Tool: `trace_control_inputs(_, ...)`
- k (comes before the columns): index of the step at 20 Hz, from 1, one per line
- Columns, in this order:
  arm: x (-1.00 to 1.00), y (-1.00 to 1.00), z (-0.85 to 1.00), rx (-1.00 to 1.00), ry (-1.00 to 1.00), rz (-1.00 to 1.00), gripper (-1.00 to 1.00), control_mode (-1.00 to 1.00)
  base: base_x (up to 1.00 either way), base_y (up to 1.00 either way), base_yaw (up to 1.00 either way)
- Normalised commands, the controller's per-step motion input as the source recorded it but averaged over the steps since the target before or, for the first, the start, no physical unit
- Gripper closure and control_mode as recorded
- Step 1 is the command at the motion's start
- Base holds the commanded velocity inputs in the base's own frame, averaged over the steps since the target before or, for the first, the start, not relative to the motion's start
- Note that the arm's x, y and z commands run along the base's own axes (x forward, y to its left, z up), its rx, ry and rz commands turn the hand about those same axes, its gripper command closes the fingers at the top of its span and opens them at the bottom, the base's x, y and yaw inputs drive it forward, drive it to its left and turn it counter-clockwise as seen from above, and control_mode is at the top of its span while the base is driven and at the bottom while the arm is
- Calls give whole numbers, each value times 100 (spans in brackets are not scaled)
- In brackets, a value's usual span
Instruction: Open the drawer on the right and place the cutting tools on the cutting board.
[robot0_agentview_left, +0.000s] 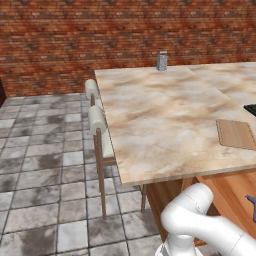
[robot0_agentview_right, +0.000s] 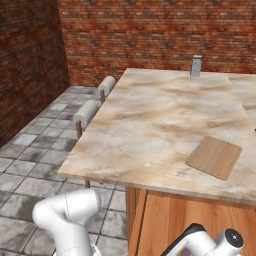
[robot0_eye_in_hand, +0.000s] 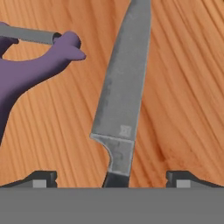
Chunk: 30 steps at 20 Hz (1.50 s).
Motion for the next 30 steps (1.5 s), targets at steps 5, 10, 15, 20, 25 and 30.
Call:
trace_control_inputs(5, 12, 0, -36, 0, -5, 0, -100, -100, 0, 0, 0)
trace_control_inputs(10, 8, 0, -55, 0, -5, 0, -100, -100, 0, 0, 0)
trace_control_inputs(15, 1, 0, -38, 0, -1, 0, 100, -100, 0, 0, 0)
trace_control_inputs(20, 0, 0, 0, 0, 0, 0, 100, -100, 0, 0, 0)
trace_control_inputs(25, 0, 0, 0, 0, 0, 0, 100, -100, 0, 0, 0)
trace_control_inputs(30, 0, 0, 0, 0, 0, 0, 100, -100, 0, 0, 0)
